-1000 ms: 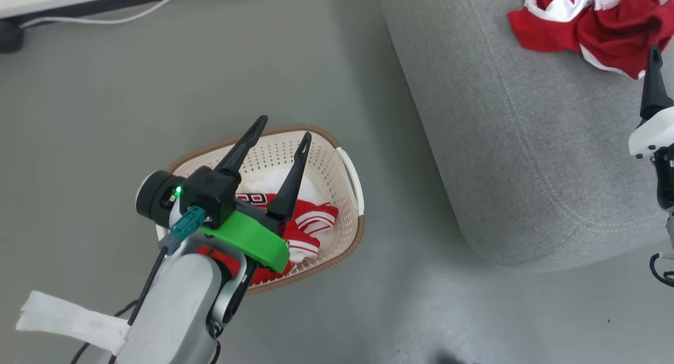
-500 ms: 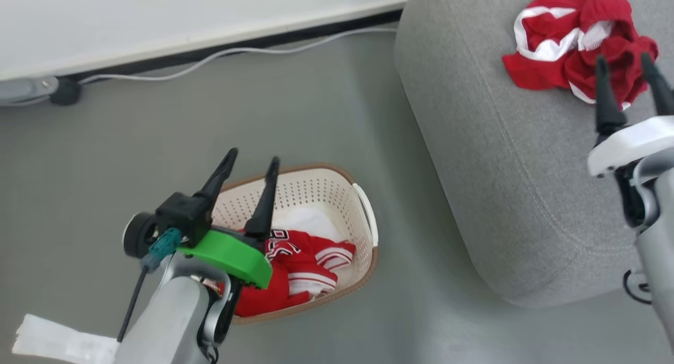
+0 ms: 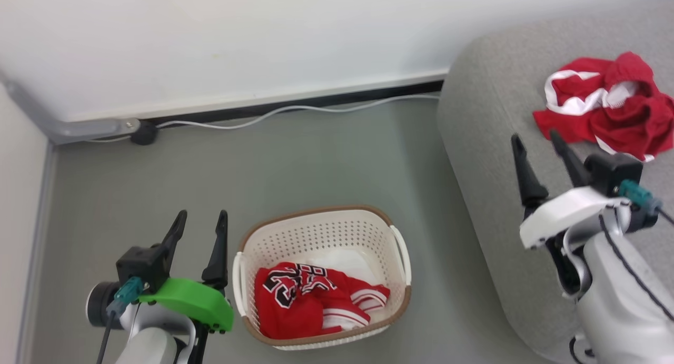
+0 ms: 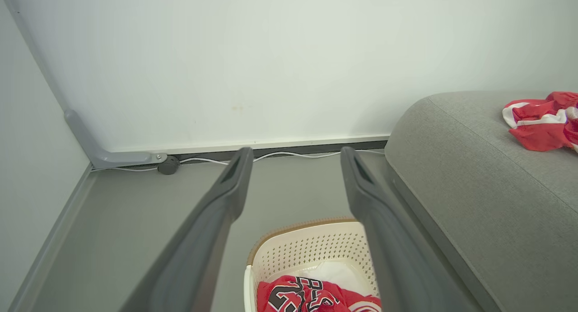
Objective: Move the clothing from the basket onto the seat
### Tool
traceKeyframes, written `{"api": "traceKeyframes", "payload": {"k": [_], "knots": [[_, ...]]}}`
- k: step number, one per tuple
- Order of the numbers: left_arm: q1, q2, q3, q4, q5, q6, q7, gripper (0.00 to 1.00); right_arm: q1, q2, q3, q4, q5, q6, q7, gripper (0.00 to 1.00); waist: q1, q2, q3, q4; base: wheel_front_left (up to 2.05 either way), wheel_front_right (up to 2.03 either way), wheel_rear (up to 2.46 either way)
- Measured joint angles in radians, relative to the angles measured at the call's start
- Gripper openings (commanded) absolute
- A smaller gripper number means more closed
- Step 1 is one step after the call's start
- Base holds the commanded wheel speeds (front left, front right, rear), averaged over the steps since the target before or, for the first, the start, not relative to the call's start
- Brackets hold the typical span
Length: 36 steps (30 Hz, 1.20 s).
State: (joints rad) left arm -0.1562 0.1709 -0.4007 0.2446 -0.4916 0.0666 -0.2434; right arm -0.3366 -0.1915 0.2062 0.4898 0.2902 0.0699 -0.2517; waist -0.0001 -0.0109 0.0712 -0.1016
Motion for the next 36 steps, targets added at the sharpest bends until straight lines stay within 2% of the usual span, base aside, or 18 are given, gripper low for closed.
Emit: {"api": "traceKeyframes", "payload": {"k": [7, 18, 36], "knots": [[0.05, 0.01, 0.039, -0.002, 0.0, 0.014, -0.006, 1.0, 0.087, 0.033, 0.015, -0.047, -0.002, -0.012, 0.0, 1.0, 0.0, 0.0, -0.052, 0.063, 0.0, 0.0, 0.0], [0.131, 0.033, 0.125, -0.039, 0.002, 0.022, -0.006, 1.0, 0.204, 0.072, 0.028, -0.143, -0.026, -0.047, 0.0, 1.0, 0.0, 0.0, -0.106, 0.136, 0.0, 0.0, 0.0], [0.247, 0.036, 0.187, -0.095, 0.015, 0.027, -0.008, 1.0, 0.323, 0.083, 0.037, -0.239, -0.045, -0.082, 0.0, 1.0, 0.0, 0.0, -0.131, 0.139, 0.0, 0.0, 0.0]]}}
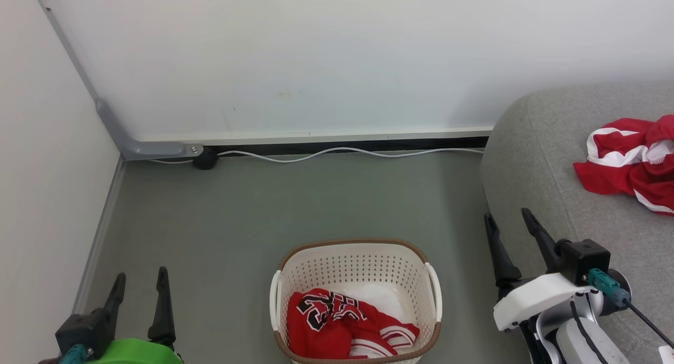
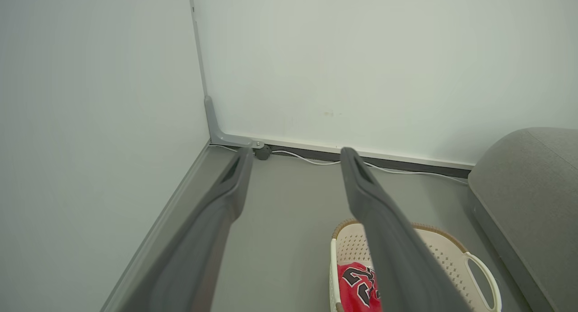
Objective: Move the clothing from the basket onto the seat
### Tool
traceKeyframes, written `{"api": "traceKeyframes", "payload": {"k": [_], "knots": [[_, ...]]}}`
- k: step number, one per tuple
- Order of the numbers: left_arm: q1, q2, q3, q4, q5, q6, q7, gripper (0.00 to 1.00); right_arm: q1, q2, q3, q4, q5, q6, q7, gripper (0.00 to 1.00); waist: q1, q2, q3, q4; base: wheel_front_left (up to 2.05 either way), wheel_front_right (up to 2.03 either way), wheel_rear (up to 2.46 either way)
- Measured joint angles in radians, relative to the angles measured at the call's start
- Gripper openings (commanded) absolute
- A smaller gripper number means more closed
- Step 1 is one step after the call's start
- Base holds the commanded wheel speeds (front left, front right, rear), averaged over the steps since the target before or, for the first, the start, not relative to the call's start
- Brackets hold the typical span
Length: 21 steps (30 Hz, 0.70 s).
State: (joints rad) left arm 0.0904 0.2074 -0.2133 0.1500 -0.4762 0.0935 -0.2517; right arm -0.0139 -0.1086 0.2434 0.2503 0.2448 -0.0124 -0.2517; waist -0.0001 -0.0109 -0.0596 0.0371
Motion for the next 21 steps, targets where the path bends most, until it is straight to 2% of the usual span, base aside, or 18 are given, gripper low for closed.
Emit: {"api": "traceKeyframes", "payload": {"k": [21], "knots": [[0.039, -0.006, 0.022, -0.036, 0.021, -0.007, 0.0, 1.0, 0.045, -0.001, -0.002, -0.053, -0.007, -0.017, 0.0, 1.0, 0.0, 0.0, 0.01, -0.014, 0.0, 0.0, 0.0]]}}
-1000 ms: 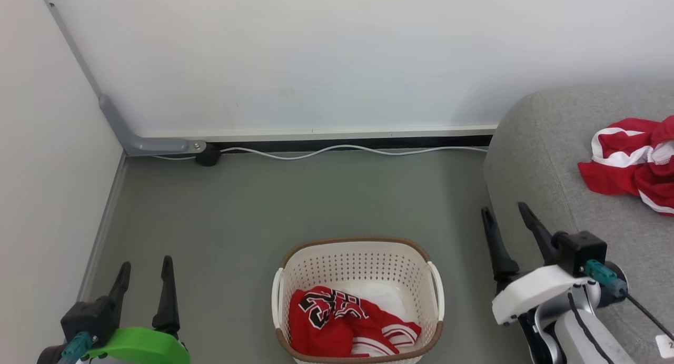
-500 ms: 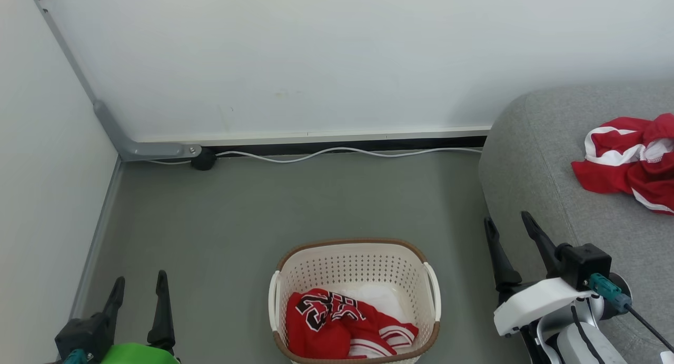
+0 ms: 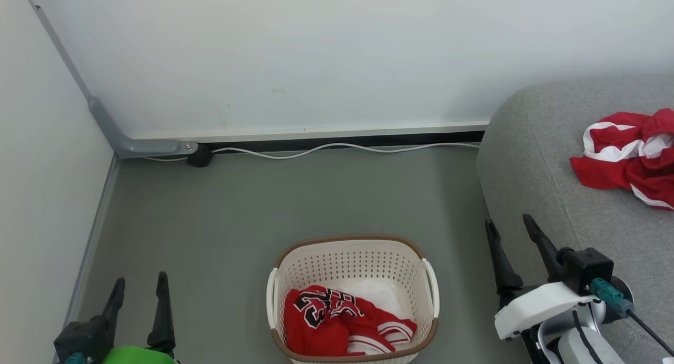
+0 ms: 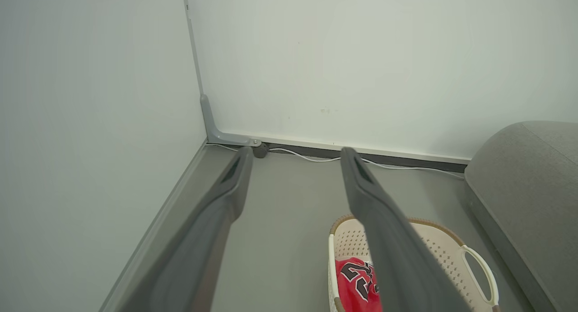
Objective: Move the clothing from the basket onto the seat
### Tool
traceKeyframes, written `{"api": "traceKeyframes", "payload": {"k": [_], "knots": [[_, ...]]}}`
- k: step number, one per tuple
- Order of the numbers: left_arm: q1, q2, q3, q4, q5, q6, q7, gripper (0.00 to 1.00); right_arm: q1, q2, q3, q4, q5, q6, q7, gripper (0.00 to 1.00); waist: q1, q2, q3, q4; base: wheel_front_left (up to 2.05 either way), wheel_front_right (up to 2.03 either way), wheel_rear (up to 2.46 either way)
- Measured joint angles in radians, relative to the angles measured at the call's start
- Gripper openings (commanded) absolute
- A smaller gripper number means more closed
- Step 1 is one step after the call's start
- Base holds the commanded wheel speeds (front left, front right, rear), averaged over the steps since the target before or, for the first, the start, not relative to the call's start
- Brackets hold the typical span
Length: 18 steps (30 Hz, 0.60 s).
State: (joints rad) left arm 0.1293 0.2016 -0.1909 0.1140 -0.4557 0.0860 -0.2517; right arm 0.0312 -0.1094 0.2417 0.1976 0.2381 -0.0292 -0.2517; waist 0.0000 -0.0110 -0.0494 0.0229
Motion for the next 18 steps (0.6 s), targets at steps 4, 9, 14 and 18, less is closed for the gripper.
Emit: {"api": "traceKeyframes", "payload": {"k": [4, 9, 14, 18], "knots": [[0.003, -0.003, 0.003, -0.007, 0.002, -0.003, 0.0, 1.0, 0.011, 0.0, -0.001, -0.011, 0.0, 0.0, 0.0, 1.0, 0.0, 0.0, 0.008, -0.002, 0.0, 0.0, 0.0], [0.004, -0.004, 0.0, -0.015, 0.007, -0.011, 0.0, 1.0, 0.018, 0.0, -0.008, -0.029, 0.0, -0.008, 0.0, 1.0, 0.0, 0.0, 0.028, -0.004, 0.0, 0.0, 0.0], [0.003, -0.004, -0.017, -0.017, 0.034, -0.017, 0.0, 1.0, 0.017, -0.004, -0.016, -0.056, 0.0, -0.009, 0.0, 1.0, 0.0, 0.0, 0.062, -0.007, 0.0, 0.0, 0.0], [-0.01, -0.008, -0.042, -0.018, 0.046, -0.027, 0.0, 1.0, 0.005, -0.009, -0.032, -0.083, 0.0, -0.017, 0.0, 1.0, 0.0, 0.0, 0.102, -0.011, 0.0, 0.0, 0.0]]}}
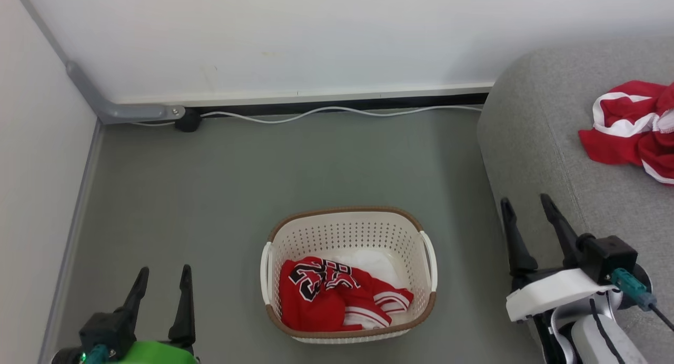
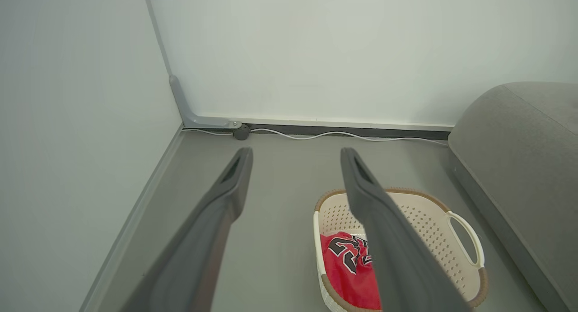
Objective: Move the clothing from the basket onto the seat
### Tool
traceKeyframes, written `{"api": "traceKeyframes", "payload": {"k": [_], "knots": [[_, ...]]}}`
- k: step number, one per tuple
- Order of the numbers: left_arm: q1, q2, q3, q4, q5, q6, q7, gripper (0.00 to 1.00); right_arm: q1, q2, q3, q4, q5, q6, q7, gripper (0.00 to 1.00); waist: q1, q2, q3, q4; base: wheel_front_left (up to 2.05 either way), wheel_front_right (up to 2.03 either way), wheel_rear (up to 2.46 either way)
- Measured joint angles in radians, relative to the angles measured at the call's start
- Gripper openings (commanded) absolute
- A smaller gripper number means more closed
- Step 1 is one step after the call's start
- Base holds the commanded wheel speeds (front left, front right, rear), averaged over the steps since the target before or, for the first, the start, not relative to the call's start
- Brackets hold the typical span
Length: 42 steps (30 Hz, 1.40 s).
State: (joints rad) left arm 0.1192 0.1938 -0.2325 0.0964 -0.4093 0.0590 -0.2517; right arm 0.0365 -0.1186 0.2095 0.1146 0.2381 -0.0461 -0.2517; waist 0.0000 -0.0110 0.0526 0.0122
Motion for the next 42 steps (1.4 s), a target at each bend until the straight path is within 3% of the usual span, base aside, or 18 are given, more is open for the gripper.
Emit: {"api": "traceKeyframes", "payload": {"k": [9, 23, 30, 42], "knots": [[-0.121, -0.023, -0.067, 0.019, 0.02, -0.025, 0.01, 1.0, -0.065, -0.013, -0.037, -0.082, -0.005, -0.017, 0.0, 1.0, 0.0, 0.0, 0.113, -0.019, 0.0, 0.0, 0.0], [-0.308, -0.056, -0.179, 0.098, 0.122, -0.068, 0.068, 1.0, -0.2, -0.031, -0.05, -0.158, -0.01, -0.015, 0.0, 1.0, 0.0, 0.0001, 0.304, -0.078, 0.0, 0.0, 0.0], [-0.414, -0.095, -0.238, 0.168, 0.143, -0.085, 0.106, 1.0, -0.293, -0.032, -0.05, -0.176, -0.01, -0.005, 0.0, 1.0, 0.0, 0.0, 0.404, -0.106, 0.0, 0.0, 0.0], [-0.591, -0.104, -0.279, 0.315, 0.214, -0.105, 0.149, 1.0, -0.482, -0.007, -0.018, -0.212, -0.011, 0.02, -0.003, 1.0, 0.0001, 0.0, 0.575, -0.154, 0.0, 0.0, 0.0]]}}
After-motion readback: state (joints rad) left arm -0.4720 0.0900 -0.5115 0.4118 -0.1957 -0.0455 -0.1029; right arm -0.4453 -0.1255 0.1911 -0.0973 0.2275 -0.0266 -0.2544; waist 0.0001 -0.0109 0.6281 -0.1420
